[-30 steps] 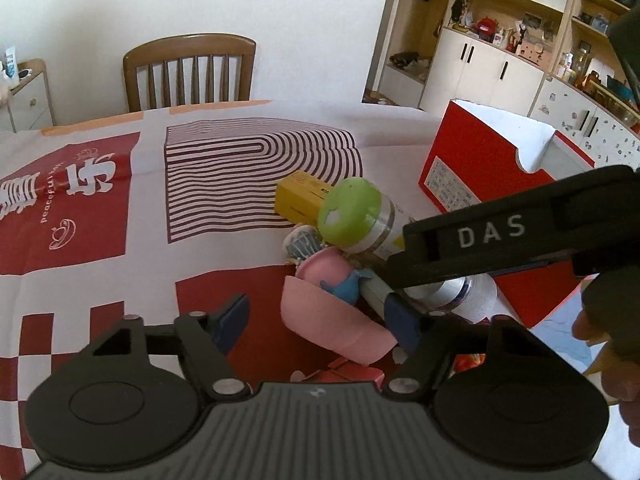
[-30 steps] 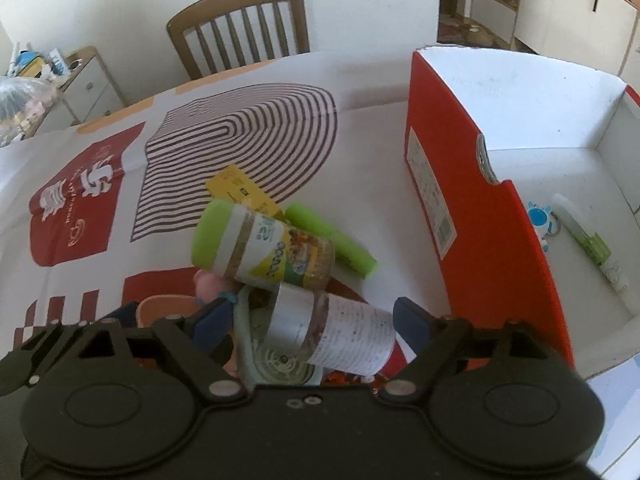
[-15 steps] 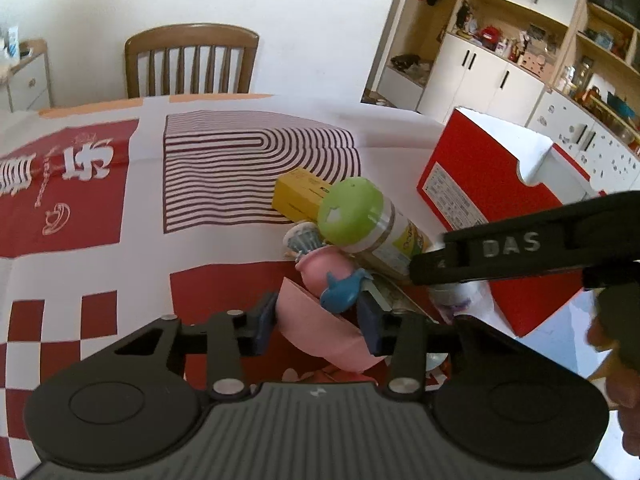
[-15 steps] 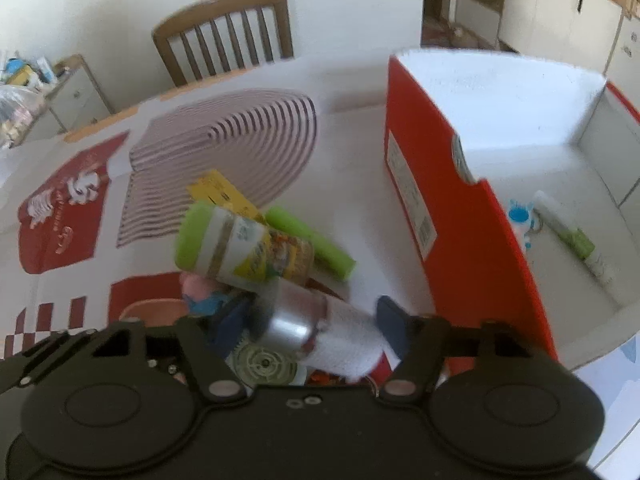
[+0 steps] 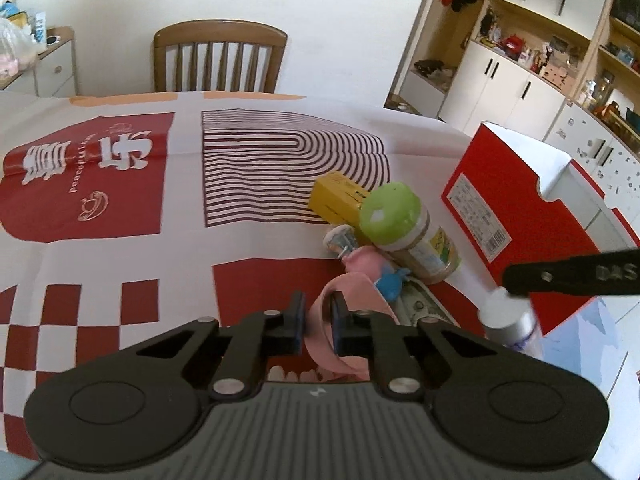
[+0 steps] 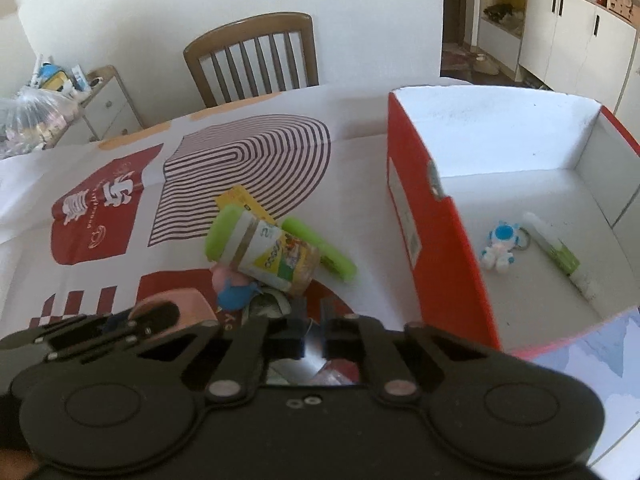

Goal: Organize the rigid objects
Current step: 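Grasp the pink eraser with the left gripper while the right grasps the bead jar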

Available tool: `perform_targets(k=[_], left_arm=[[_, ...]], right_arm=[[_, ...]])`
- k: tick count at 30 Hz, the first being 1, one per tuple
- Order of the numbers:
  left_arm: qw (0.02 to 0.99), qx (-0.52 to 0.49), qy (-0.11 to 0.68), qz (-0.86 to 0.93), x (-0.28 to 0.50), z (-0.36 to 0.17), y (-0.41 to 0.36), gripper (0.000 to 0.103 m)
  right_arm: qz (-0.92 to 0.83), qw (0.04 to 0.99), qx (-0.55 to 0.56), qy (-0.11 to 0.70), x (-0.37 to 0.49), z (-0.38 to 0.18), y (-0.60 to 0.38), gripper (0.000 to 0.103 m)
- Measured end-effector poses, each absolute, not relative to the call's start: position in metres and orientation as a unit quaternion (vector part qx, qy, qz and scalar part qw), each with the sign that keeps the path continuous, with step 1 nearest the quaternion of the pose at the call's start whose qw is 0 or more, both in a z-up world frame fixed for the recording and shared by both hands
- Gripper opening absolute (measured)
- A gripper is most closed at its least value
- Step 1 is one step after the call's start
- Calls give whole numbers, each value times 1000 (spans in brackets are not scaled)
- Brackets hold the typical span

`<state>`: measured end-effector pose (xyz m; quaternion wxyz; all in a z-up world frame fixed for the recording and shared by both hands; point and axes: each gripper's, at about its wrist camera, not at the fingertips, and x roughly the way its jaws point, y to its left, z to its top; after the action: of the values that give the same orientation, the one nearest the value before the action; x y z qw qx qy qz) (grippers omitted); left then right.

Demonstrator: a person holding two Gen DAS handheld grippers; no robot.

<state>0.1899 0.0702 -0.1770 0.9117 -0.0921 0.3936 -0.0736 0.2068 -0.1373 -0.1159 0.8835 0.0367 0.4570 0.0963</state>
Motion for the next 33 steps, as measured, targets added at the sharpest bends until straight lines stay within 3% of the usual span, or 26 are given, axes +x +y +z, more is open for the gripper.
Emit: perform_targets(k=[5,8,11,15,19,26,33], left_arm=[[913,-103,388,-70,185,-171,79,13],[911,-117,389,-66,183,-168,85,13],[910,-129,388,-63,181,-165,90,13],[909,-139,389,-63,179,-162,94,13],[908,-143,389,-64,176,-160,95,13],[908,-149,387,-68,175,-157,97,13],[907,-154,386,-72,175,-157,99,13]], right_arm=[[121,886,23,448,190,-110,-146,6],[145,886,6,441,180,-106,-147,19],[166,882,-26,439,174,-108,-146,24],[182,871,-59,452,173,-118,-142,44],[189,870,-115,442,178,-122,-128,57],[209,843,-271,416,192,-122,-103,58],[216,804,-356,425,214,-138,-85,58]])
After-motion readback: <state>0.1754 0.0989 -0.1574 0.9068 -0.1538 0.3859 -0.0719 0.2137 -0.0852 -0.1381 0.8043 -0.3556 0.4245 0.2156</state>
